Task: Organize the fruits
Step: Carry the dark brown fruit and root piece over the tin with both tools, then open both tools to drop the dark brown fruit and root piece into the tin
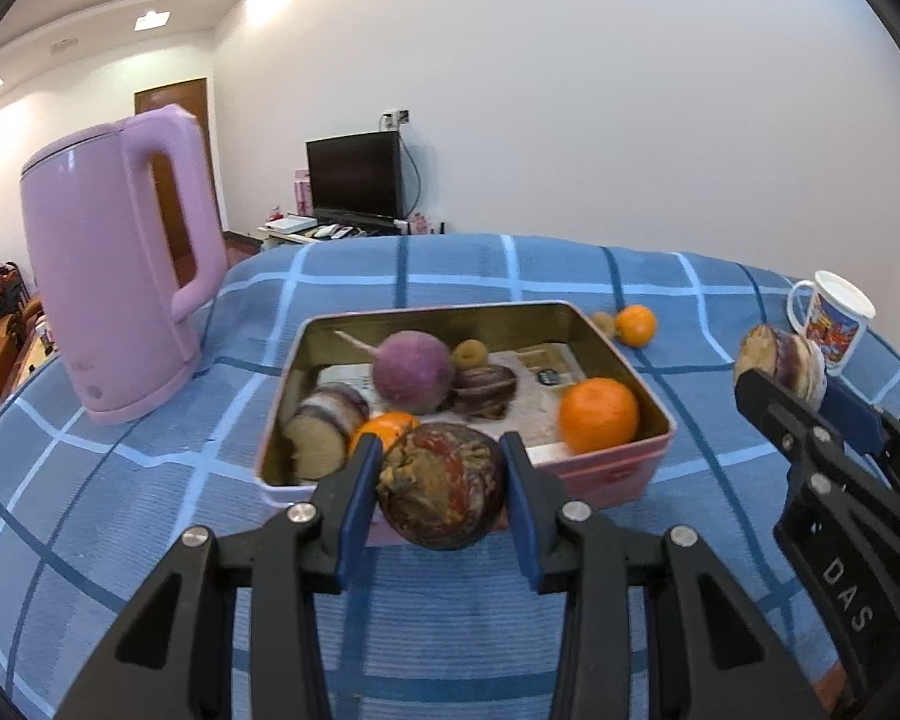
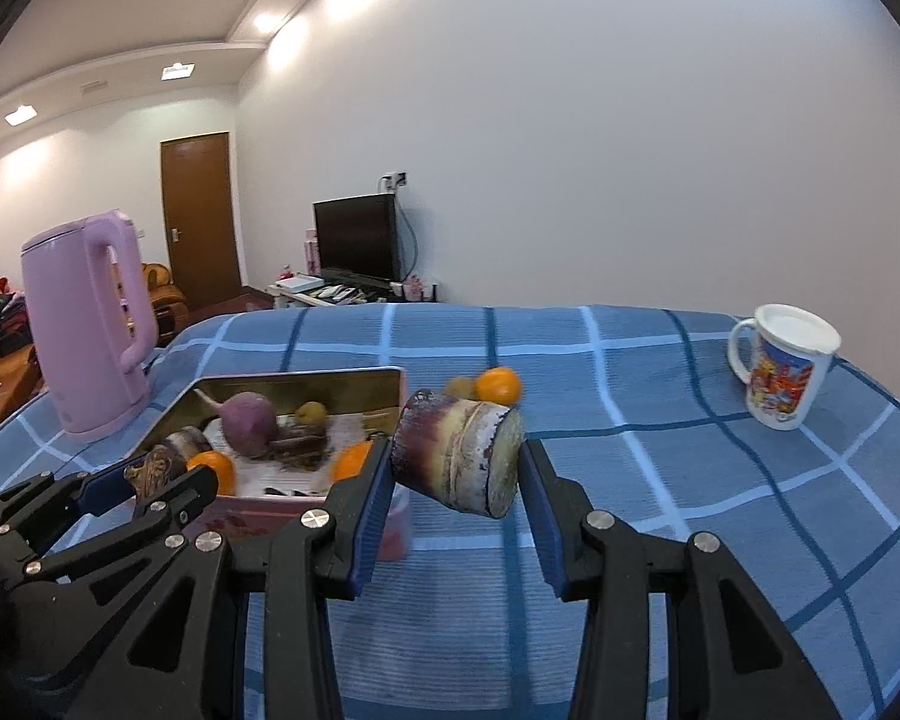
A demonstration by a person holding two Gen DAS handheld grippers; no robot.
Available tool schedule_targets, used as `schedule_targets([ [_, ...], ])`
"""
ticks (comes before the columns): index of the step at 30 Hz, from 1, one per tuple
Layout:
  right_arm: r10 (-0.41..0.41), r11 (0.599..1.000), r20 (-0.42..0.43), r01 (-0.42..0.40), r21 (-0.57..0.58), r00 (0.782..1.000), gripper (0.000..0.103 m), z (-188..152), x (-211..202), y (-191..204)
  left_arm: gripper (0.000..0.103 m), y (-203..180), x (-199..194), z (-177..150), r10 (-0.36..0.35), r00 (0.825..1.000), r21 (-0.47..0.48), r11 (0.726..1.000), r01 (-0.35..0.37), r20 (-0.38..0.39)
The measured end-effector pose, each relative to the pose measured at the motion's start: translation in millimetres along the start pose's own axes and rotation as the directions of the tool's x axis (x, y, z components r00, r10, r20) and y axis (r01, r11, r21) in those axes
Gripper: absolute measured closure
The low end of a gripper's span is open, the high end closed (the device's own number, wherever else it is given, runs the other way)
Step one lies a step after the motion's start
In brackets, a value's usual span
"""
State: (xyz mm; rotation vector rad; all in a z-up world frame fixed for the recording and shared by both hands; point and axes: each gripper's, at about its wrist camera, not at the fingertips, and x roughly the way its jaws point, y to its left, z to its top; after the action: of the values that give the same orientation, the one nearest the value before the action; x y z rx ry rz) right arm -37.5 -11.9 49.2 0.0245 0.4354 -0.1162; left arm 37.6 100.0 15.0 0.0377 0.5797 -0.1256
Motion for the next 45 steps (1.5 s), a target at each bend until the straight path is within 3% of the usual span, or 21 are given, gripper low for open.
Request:
schedule_targets([
  [11, 0.056, 0.997, -0.003, -0.056, -0.046, 0.998, 0.058, 4, 12, 37, 0.062, 32, 8, 7, 0.054, 0.998, -0.032, 0.998, -0.053, 0.010],
  [25, -0.014, 0.995, 0.004, 0.014, -0.101, 1.000, 0.058, 21, 51, 75, 0.062, 56, 28, 19, 0.110, 0.994, -0.057, 0.992, -0.110, -0.004],
  [31, 0.035, 0.998, -0.040, -0.037, -0.050, 0.999, 0.058, 25, 68, 68, 0.062, 53, 41, 27, 0.123, 0.992, -0.032, 0.992, -0.124, -0.022],
  [45, 0.176, 0.982, -0.120, -0.166, 0.087, 0.977, 0.058, 32, 107, 41, 0.062, 51, 80, 44, 0.055, 0.995, -0.033, 0.998, -0.058, -0.080],
])
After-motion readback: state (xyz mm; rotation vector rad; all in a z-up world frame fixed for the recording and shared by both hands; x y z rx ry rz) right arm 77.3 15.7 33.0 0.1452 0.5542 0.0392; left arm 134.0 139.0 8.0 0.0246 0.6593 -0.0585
